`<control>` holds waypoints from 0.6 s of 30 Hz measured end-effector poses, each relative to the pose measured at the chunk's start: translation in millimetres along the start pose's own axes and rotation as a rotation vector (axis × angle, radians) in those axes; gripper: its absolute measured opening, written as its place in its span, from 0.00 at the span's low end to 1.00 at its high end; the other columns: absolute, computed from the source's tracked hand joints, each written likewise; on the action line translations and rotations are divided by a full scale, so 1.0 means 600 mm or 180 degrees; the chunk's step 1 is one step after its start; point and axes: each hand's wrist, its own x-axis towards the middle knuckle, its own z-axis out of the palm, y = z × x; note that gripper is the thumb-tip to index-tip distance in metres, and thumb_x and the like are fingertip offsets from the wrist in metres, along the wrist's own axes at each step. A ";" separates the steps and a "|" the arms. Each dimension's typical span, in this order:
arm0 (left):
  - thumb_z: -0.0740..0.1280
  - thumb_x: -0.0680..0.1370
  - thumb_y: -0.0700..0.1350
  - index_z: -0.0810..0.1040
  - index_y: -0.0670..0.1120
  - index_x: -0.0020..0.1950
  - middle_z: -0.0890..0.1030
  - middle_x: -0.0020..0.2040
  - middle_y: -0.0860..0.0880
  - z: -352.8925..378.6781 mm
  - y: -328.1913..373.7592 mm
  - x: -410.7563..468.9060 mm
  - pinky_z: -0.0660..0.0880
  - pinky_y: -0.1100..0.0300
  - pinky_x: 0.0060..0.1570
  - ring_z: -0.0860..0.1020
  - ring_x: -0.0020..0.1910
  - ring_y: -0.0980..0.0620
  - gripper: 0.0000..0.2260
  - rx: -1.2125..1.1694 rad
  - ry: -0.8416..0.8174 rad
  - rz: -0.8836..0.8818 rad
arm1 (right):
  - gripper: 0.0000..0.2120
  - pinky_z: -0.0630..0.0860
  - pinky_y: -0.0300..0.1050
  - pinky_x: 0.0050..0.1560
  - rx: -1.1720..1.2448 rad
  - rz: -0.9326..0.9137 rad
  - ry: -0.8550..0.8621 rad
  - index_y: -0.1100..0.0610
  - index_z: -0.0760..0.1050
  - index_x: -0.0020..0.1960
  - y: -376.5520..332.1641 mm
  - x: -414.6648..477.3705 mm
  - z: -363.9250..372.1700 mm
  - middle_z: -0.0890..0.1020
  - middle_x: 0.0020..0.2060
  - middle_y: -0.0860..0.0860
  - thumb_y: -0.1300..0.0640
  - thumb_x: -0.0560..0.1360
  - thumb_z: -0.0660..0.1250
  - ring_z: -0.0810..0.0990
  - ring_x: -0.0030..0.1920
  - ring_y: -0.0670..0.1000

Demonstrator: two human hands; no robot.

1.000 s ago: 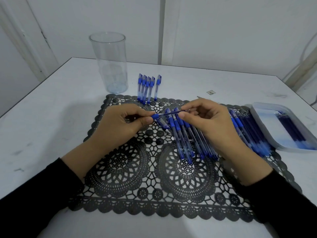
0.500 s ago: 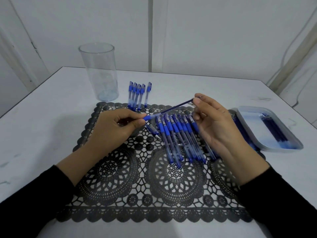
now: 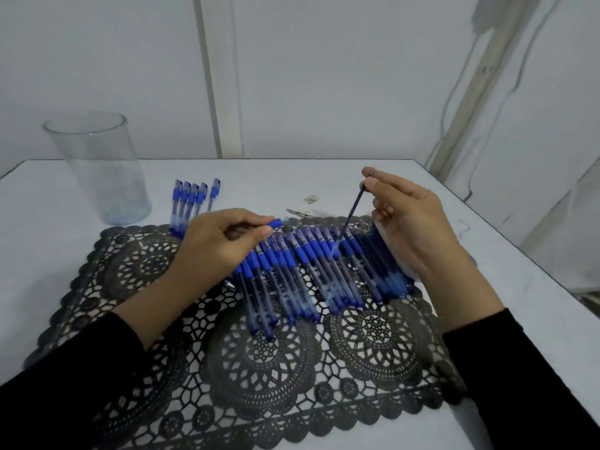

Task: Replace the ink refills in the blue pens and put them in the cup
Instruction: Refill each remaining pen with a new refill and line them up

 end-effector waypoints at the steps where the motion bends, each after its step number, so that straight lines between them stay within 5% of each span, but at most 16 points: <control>1: 0.73 0.75 0.42 0.85 0.49 0.53 0.82 0.33 0.58 0.011 0.005 0.008 0.72 0.67 0.31 0.76 0.29 0.57 0.08 0.0017 -0.0027 0.0029 | 0.07 0.67 0.38 0.35 -0.0237 -0.0008 0.0031 0.60 0.82 0.52 -0.004 0.004 -0.011 0.85 0.49 0.50 0.65 0.75 0.70 0.70 0.34 0.45; 5: 0.74 0.75 0.42 0.85 0.49 0.52 0.80 0.34 0.63 0.060 0.025 0.032 0.70 0.75 0.34 0.76 0.31 0.64 0.07 0.0015 -0.0151 -0.0198 | 0.04 0.69 0.38 0.40 -0.1359 0.0175 0.0075 0.56 0.84 0.47 -0.008 0.024 -0.043 0.86 0.49 0.46 0.61 0.73 0.72 0.77 0.33 0.36; 9: 0.74 0.75 0.45 0.85 0.55 0.50 0.85 0.41 0.55 0.100 0.031 0.048 0.75 0.71 0.40 0.81 0.39 0.59 0.06 -0.0105 -0.0375 -0.0572 | 0.05 0.69 0.25 0.31 -0.2319 0.0275 0.0195 0.58 0.85 0.47 0.009 0.045 -0.052 0.85 0.49 0.47 0.61 0.73 0.72 0.78 0.38 0.33; 14: 0.74 0.76 0.47 0.85 0.54 0.50 0.83 0.42 0.59 0.131 0.045 0.066 0.74 0.73 0.43 0.80 0.41 0.61 0.04 0.0115 -0.0777 -0.0710 | 0.06 0.72 0.32 0.31 -0.3522 0.0126 0.0148 0.60 0.86 0.47 0.033 0.057 -0.043 0.86 0.47 0.54 0.62 0.73 0.70 0.79 0.39 0.46; 18: 0.74 0.76 0.47 0.86 0.53 0.51 0.82 0.41 0.59 0.145 0.049 0.073 0.75 0.71 0.44 0.80 0.42 0.61 0.05 0.0234 -0.0809 -0.0738 | 0.06 0.81 0.46 0.45 -0.3928 0.0021 0.0174 0.60 0.85 0.45 0.051 0.059 -0.034 0.86 0.45 0.56 0.64 0.72 0.69 0.83 0.44 0.53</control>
